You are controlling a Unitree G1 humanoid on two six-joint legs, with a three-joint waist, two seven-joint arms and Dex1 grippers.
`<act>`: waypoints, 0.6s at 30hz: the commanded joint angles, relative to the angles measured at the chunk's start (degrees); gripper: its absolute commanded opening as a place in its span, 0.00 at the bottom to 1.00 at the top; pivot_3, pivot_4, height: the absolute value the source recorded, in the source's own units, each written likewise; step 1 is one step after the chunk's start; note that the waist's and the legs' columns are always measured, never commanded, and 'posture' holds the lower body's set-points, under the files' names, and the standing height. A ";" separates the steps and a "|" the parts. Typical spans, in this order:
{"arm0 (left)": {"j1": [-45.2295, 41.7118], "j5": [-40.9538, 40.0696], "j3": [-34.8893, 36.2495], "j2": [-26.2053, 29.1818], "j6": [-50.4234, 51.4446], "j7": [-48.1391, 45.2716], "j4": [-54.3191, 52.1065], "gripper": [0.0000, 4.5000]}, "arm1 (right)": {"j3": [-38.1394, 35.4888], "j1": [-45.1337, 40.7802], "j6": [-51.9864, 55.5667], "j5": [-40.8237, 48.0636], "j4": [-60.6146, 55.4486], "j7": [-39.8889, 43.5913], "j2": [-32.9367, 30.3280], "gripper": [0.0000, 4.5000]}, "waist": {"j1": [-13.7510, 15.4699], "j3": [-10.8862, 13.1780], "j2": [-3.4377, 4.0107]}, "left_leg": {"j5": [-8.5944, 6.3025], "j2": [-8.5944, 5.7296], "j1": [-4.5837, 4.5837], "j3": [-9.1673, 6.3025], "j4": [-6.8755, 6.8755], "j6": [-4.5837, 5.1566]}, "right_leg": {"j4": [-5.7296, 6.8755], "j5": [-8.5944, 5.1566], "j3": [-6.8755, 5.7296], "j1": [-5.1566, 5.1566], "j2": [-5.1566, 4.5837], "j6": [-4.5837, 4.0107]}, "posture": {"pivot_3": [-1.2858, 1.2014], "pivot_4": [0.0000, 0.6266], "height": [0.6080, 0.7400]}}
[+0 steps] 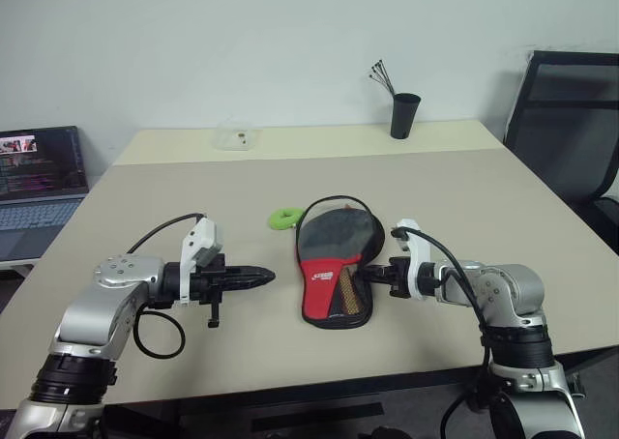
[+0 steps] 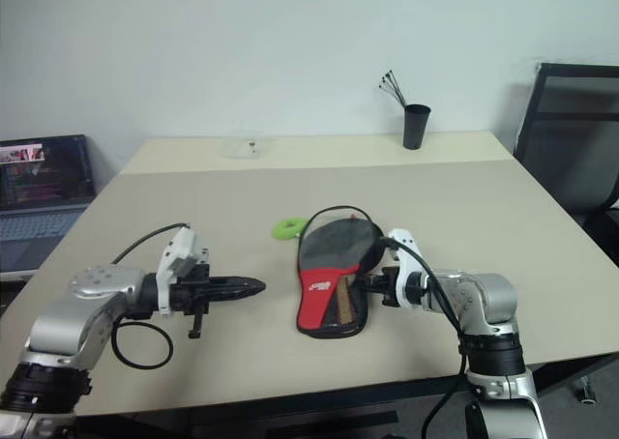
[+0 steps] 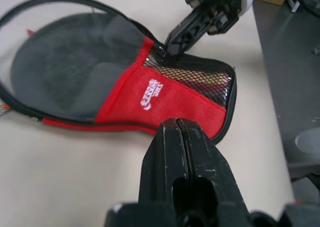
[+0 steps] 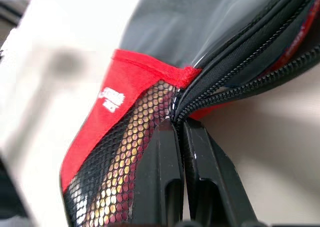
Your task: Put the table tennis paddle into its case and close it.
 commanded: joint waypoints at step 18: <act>3.88 -4.05 0.78 2.32 2.90 -1.26 -7.80 0.00 | -1.88 9.94 9.68 5.78 -14.22 0.61 -4.21 0.00 | 0.14 0.00 0.00 | 0.00 -0.12 0.00 -0.05 -0.13 0.00 | -0.14 -0.03 -0.08 0.00 -0.14 -0.04 | 0.52 0.24 1.00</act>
